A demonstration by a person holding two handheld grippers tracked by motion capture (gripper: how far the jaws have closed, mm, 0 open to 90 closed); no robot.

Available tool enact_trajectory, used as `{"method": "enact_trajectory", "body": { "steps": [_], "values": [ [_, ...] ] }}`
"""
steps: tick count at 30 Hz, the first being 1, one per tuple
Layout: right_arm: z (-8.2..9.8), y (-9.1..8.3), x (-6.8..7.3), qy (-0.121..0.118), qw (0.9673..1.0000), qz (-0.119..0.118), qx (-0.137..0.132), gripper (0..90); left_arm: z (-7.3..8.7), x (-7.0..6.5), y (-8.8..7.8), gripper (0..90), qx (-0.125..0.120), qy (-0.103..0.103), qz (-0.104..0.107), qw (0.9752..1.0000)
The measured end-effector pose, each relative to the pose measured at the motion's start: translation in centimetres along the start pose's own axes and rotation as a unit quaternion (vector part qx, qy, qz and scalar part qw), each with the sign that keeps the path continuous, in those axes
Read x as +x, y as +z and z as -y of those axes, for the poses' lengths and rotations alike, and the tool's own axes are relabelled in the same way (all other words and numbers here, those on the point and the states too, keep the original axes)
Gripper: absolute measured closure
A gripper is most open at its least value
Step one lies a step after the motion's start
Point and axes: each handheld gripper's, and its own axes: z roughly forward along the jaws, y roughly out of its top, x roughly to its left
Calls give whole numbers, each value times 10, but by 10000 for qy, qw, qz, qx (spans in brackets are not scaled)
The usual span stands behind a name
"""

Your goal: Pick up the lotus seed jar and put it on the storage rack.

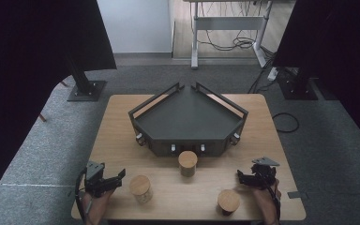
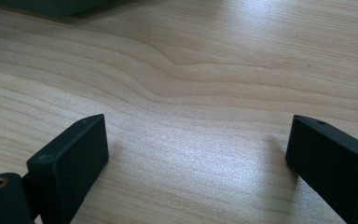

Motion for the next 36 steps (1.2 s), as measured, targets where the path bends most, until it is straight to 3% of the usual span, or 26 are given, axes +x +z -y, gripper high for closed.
{"method": "enact_trajectory", "body": {
  "steps": [16, 28, 36],
  "values": [
    [0, 0, 0, -10, 10000, -10, 1, 50, 0, -5, -13, 67, -330, 127, 124, 9993],
    [0, 0, 0, -13, 10000, -12, 2, 50, 1, -3, -18, 61, -493, 49, 244, 9985],
    [0, 0, 0, -21, 10000, -13, 2, 48, 1, -5, -20, 56, -599, 101, 355, 9975]
  ]
}}
